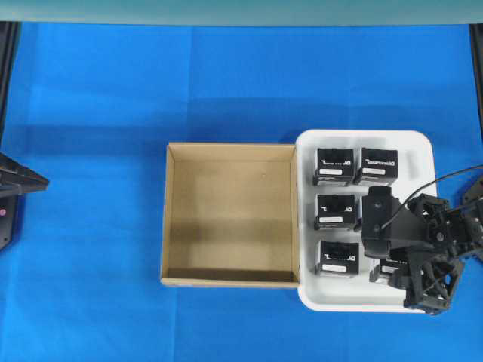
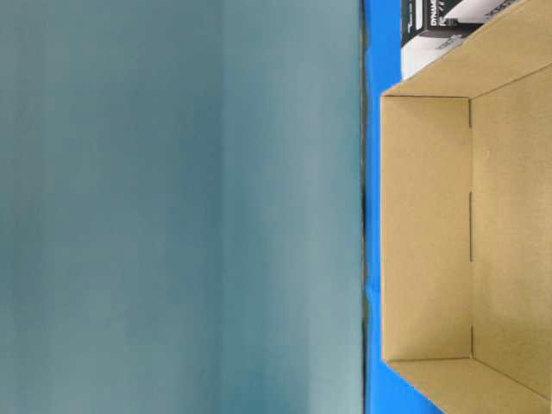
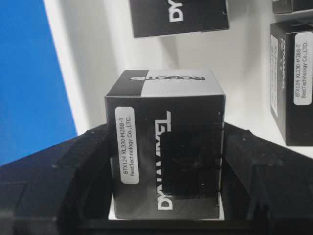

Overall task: Pick the box from inside the cardboard box.
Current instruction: 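Lower the black box onto the tray's lower right and open the right gripper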

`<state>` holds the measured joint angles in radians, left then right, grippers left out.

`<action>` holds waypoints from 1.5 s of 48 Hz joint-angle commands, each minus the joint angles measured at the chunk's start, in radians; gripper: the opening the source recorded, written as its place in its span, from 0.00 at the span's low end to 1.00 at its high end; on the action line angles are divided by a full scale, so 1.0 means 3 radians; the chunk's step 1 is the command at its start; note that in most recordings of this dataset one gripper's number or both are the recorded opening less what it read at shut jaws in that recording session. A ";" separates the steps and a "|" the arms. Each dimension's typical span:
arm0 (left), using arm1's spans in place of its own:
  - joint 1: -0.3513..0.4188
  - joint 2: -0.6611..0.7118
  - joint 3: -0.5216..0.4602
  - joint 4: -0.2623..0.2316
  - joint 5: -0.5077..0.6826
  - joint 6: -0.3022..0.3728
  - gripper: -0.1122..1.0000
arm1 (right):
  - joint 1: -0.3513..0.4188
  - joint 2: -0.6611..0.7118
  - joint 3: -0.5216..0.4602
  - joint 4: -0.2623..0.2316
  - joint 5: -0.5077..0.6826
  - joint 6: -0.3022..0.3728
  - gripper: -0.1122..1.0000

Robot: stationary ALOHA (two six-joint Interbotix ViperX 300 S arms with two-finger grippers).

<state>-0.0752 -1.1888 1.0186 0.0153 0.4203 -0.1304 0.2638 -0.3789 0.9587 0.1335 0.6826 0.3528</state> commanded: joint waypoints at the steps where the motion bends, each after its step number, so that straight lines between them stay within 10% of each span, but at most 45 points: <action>1: 0.0000 0.0046 -0.0061 0.0005 -0.0026 -0.0005 0.04 | -0.0015 0.0072 0.0041 0.0000 -0.0112 -0.0010 0.65; 39: -0.0005 0.0077 -0.0061 0.0010 -0.0041 -0.0005 0.04 | -0.0092 0.0404 0.0128 -0.0082 -0.0537 -0.0020 0.65; 49: -0.0005 0.0077 -0.0061 0.0005 -0.0041 -0.0005 0.04 | -0.0092 0.0409 0.0077 -0.0102 -0.0522 -0.0031 0.93; 72: 0.0000 0.0077 -0.0061 0.0010 -0.0041 -0.0005 0.04 | -0.0097 0.0102 -0.0251 -0.0107 0.0031 -0.0020 0.94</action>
<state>-0.0752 -1.1796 1.0186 0.0153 0.4172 -0.1319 0.2362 -0.3221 0.9127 0.1043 0.6719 0.3451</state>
